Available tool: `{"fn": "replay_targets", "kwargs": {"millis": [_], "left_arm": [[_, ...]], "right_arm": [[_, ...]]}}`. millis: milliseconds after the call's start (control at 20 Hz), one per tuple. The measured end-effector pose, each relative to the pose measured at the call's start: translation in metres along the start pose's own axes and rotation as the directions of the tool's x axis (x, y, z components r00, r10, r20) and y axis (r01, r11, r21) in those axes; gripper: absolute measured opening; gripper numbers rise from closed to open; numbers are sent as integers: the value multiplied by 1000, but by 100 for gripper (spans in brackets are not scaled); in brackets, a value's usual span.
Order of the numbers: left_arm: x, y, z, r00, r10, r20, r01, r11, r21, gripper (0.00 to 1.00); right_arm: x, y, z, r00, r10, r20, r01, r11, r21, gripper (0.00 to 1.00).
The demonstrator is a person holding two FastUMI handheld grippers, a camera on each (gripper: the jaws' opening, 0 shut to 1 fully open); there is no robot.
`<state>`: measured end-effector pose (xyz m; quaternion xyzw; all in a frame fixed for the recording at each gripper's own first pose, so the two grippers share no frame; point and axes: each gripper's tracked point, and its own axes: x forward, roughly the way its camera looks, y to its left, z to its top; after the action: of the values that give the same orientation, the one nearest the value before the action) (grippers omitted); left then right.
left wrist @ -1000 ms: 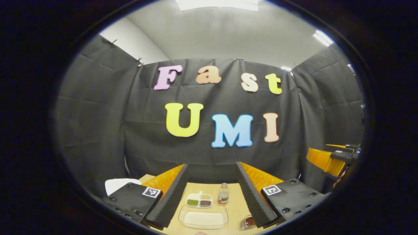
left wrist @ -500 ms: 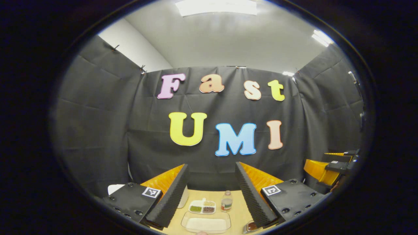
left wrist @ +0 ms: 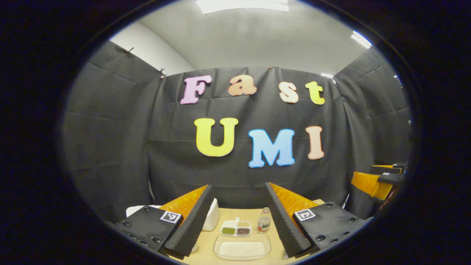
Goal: Close the left gripper, press the button to open the rice cooker; take a wooden spoon from the chopstick holder with the right hand, scoop a spoonful of rice and pour it into the rice cooker, then put the wooden spoon back into the chopstick holder.
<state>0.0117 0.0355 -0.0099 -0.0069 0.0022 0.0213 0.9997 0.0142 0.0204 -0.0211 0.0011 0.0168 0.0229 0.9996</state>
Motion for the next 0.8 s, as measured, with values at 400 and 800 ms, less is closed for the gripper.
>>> {"fn": "replay_targets", "kwargs": {"millis": [400,800], "left_arm": [[8,59,-26,995,65,-73,-66,998,-11,37],[16,149,-100,953,126,-275,-166,978,-124,9]], "right_arm": [[6,9,-10,999,16,-30,-16,1000,-6,95],[12,18,-24,997,32,-66,-34,999,-22,95]]}}
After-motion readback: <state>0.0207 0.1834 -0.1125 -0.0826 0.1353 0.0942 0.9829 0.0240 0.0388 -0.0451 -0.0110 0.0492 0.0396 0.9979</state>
